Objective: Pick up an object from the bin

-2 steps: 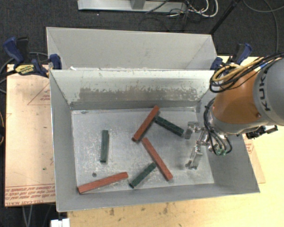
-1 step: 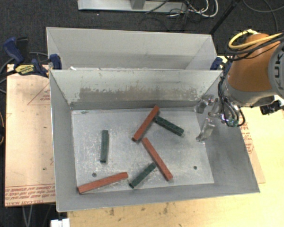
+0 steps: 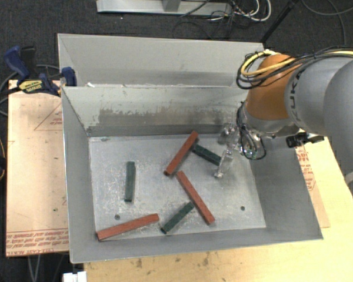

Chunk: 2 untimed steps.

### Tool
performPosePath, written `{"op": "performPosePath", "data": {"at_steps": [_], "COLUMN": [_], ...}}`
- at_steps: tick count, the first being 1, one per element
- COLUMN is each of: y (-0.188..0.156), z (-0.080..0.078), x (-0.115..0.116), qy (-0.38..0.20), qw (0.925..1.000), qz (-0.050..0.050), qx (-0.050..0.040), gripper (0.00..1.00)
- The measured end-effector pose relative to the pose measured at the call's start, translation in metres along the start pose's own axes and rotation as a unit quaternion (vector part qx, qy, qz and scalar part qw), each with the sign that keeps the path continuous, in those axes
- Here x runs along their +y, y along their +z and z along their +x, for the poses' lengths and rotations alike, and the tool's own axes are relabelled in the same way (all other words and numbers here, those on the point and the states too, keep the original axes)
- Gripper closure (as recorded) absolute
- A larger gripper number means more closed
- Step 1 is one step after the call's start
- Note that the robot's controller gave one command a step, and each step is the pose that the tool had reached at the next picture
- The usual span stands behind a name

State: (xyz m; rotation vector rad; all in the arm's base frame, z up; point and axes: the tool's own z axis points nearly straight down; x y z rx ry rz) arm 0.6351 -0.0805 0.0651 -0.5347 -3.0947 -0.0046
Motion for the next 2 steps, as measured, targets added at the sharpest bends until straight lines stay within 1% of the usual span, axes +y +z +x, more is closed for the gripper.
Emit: {"op": "performPosePath", "data": {"at_steps": [1, 2], "y": [-0.006, -0.172], "z": [-0.002, 0.014], "x": [-0.002, -0.006], "qy": [0.001, -0.209], "qw": [1.0, 0.9779], "qz": [0.001, 0.001], "qx": [-0.0026, -0.0055], "gripper": [1.0, 1.0]}}
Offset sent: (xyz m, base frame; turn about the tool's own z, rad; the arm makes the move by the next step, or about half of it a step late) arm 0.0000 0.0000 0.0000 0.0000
